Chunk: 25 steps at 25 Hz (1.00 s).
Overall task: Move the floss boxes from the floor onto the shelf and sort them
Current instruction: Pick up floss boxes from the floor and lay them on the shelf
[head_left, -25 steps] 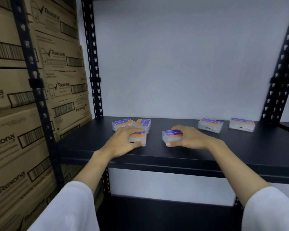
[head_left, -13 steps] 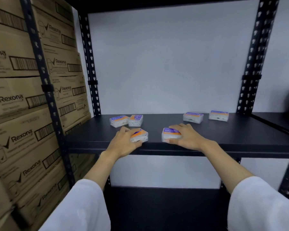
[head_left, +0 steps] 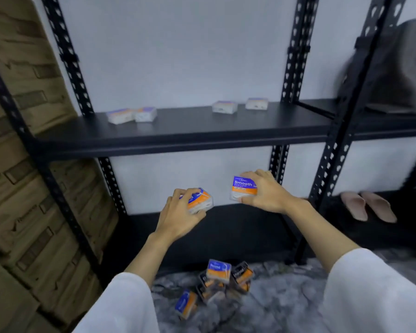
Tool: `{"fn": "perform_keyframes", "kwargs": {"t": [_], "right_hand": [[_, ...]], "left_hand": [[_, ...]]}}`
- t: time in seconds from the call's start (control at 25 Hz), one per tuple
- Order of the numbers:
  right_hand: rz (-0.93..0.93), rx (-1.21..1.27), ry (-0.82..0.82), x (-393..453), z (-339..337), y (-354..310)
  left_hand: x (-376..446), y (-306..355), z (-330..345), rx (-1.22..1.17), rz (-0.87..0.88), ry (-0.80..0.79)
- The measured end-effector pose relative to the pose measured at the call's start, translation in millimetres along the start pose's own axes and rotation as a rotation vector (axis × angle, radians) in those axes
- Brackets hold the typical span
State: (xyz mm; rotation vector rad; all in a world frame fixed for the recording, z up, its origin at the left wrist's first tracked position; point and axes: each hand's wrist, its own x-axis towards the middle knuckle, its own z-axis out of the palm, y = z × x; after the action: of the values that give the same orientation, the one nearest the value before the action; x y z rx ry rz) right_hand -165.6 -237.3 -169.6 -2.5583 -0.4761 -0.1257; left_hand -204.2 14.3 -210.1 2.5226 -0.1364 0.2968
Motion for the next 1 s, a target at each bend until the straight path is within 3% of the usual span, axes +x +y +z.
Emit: {"fn": "perform_keyframes", "kwargs": {"t": [0.28, 0.52, 1.0], "right_hand": [[0.238, 0.014, -0.152, -60, 101, 98], [0.392, 0.000, -0.248, -71, 194, 161], [0.437, 0.007, -0.275, -20, 307, 201]], "left_hand": [[-29, -37, 121, -0.023, -0.162, -0.206], [-28, -77, 207, -0.081, -0.266, -0.290], [-11, -146, 269, -0.070, -0.240, -0.421]]}}
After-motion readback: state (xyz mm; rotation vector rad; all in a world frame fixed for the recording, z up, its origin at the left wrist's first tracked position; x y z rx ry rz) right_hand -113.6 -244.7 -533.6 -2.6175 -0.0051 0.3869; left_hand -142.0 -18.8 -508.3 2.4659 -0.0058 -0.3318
